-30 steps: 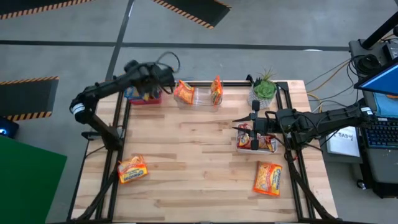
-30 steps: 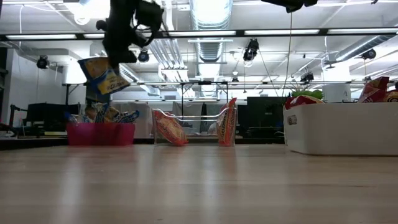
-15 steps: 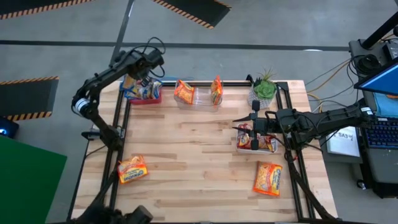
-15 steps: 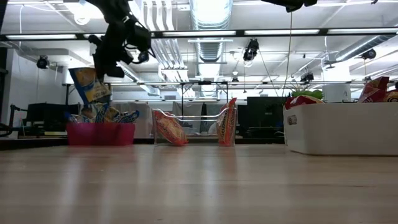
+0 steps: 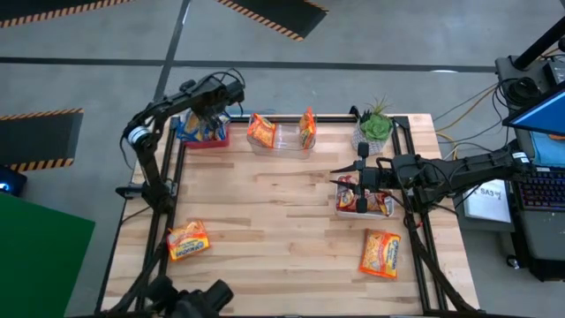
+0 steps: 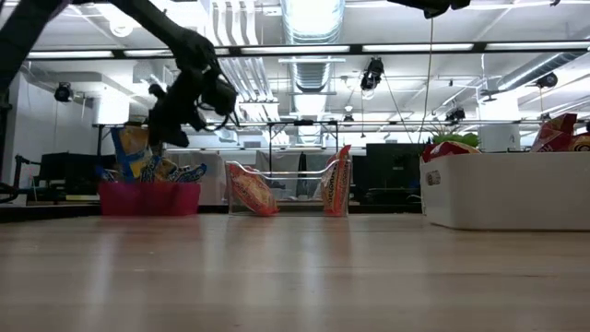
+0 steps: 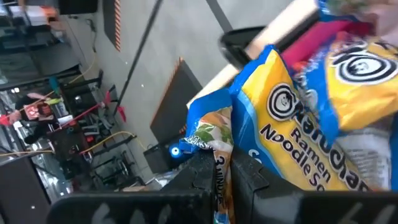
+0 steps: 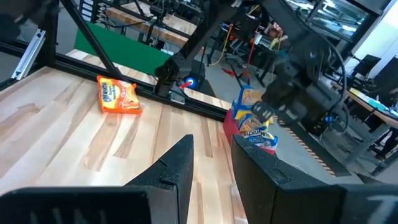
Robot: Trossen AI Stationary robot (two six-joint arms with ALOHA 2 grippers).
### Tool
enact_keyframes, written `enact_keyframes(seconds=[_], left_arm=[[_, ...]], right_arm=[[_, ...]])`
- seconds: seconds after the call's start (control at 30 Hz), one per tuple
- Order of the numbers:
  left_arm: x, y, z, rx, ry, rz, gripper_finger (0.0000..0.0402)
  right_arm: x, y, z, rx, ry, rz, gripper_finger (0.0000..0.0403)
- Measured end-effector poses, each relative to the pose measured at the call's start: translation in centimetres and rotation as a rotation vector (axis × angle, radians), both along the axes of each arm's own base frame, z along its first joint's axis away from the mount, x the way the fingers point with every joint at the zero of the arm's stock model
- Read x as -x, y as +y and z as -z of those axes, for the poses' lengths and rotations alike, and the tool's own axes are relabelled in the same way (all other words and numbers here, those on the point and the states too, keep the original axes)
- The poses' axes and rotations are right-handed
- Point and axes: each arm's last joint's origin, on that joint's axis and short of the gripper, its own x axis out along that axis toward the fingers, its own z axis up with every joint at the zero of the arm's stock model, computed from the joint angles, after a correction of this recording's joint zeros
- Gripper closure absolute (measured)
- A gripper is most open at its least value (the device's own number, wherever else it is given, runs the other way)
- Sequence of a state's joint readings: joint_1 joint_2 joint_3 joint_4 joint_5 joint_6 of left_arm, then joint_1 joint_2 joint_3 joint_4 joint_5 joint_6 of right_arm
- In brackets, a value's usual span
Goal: Sort Maruchan noodles
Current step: Put the blue noodle pack into the red bin
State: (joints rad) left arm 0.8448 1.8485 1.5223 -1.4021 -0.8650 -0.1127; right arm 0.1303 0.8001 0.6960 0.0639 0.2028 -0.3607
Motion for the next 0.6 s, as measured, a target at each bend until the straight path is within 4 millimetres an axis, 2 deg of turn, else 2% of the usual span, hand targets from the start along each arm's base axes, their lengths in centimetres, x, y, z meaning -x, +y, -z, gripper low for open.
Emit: enact_keyframes(seconds=[0.4,0.5,0.6], left_arm=[[-1.8,1.9,6.4,0.122,0.080,-0.012,0.0400],[-1.9,2.1,7.1,0.127,0.094,-0.010,0.0400],[-2.0,2.0,6.9,0.112,0.087,-0.012,0.0395]], right_arm=[[0.0,0.0,0.1,0.000,0.006,0.000,0.0305],[0.0,0.0,0.1,0.000,0.006,0.000,0.0305],[0.0,0.0,0.1,0.001,0.006,0.000,0.0305]])
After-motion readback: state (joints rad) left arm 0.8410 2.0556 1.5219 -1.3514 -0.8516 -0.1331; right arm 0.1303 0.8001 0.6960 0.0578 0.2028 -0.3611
